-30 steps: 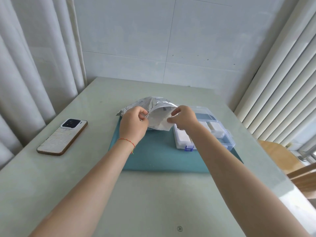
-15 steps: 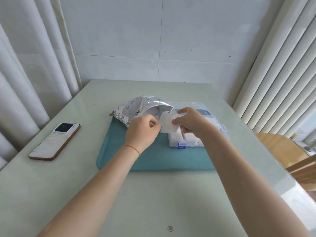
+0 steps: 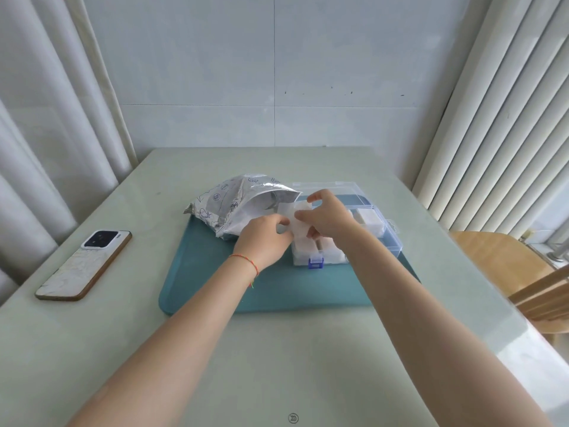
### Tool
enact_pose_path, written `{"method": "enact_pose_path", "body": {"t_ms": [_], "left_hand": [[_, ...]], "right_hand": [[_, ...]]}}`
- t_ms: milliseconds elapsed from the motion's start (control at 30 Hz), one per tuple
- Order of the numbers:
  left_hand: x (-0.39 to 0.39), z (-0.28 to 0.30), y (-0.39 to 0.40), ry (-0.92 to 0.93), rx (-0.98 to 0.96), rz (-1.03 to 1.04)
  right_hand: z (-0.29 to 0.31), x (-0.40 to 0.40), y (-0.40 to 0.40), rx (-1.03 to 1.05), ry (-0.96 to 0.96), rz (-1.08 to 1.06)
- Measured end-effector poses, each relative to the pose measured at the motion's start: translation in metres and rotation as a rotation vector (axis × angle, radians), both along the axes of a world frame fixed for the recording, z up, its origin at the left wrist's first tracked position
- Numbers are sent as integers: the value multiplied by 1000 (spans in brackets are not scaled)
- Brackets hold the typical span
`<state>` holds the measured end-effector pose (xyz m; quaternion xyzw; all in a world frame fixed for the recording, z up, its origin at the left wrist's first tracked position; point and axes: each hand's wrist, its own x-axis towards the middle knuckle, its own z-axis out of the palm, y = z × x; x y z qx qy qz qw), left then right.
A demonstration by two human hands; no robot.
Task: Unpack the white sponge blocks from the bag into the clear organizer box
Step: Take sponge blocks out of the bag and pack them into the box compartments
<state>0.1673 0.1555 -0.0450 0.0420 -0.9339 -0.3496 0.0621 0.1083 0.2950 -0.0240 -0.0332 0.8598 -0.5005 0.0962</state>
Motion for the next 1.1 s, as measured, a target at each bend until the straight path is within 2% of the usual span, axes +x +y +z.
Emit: {"method": "enact_pose_path", "body": {"t_ms": [300,400,567,733,900,1000,1100], "left_hand": [[-1,-1,-6,53,14,-79],[-2,-1,-5,58,-39,-86],[-6,1,-3,94,-88,-49],[-15,4,1,188,-32,89],[-33,4,2,18,-66,60],[-42,2,3,-60,48,39],[-47,-1,1,-46,181,82]], "right_hand": [[1,-5,-11,-23,113,-38],[4,-7,-4,-35,127,-40],[4,-12,8,-72,120,-59],[0,-19,14,-169,44,-45],[-1,-23,25,-173,31,-10],[0,-23,27,-156,35,50],[2,-25,30,-158,40,104]]}}
